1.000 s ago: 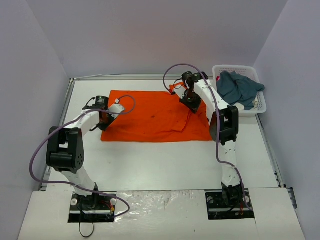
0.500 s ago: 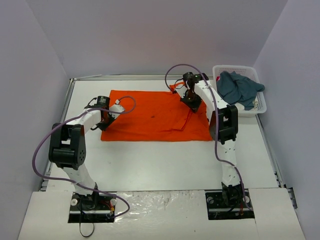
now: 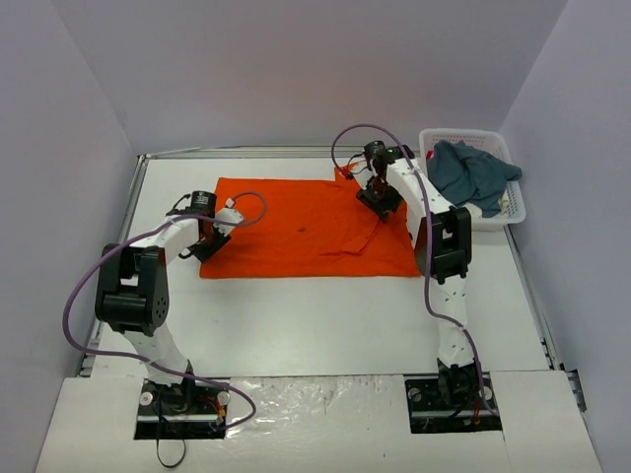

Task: Fold and stack the t-shirts
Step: Fold the flattened tshirt in 1/3 of the way

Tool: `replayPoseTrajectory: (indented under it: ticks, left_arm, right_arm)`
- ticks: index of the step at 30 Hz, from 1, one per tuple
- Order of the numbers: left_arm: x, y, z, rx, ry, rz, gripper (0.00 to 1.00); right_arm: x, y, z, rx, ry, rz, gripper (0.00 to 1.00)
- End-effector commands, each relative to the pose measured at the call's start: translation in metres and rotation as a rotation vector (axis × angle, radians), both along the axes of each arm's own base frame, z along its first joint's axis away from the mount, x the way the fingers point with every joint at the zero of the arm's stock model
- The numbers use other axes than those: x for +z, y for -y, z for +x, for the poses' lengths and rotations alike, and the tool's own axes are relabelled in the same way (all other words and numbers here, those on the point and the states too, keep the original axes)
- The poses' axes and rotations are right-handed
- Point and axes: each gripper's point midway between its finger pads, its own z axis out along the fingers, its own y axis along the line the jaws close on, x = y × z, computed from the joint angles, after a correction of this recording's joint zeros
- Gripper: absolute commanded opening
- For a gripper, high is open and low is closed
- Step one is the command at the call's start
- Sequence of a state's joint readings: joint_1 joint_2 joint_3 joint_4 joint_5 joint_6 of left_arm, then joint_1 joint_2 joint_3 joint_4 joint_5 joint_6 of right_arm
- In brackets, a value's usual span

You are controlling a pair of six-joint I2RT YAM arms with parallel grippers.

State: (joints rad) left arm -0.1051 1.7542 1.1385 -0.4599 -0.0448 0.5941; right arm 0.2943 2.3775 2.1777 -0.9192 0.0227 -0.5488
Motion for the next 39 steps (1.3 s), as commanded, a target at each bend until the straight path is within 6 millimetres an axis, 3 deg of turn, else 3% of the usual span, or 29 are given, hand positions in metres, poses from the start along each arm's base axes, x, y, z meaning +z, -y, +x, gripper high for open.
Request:
replayPoseTrajectory:
  ticks: [1, 7, 10, 11, 12, 18, 23, 30, 39]
  left_arm:
    - [0.016, -0.007, 0.003, 0.045, 0.054, 0.027, 0.39]
    - [0.041, 0.009, -0.001, 0.045, 0.108, -0.079, 0.38]
    - [0.046, 0.026, -0.011, -0.010, 0.095, -0.168, 0.18]
    - [0.045, 0.036, -0.015, -0.038, 0.084, -0.216, 0.04]
    - [0.045, 0.038, -0.017, -0.045, 0.077, -0.231, 0.02]
    - [0.028, 0.053, -0.030, -0.091, -0.022, -0.303, 0.02]
    - [0.005, 0.053, -0.039, -0.089, -0.117, -0.301, 0.02]
    - [-0.020, 0.048, -0.045, -0.055, -0.202, -0.288, 0.03]
    - [-0.037, 0.047, -0.051, -0.025, -0.242, -0.285, 0.02]
  right_arm:
    - [0.042, 0.004, -0.003, -0.026, 0.080, 0.011, 0.40]
    - [0.074, -0.011, -0.013, -0.005, 0.130, 0.105, 0.41]
    - [0.078, -0.027, -0.030, 0.051, 0.102, 0.160, 0.41]
    - [0.076, -0.032, -0.035, 0.068, 0.091, 0.166, 0.41]
    - [0.072, -0.034, -0.041, 0.074, 0.071, 0.165, 0.41]
    - [0.058, -0.037, -0.054, 0.088, 0.029, 0.134, 0.40]
    - [0.049, -0.044, -0.063, 0.109, -0.008, 0.147, 0.40]
    - [0.030, -0.072, -0.090, 0.207, -0.097, 0.163, 0.41]
    - [0.005, -0.091, -0.101, 0.245, -0.164, 0.156, 0.41]
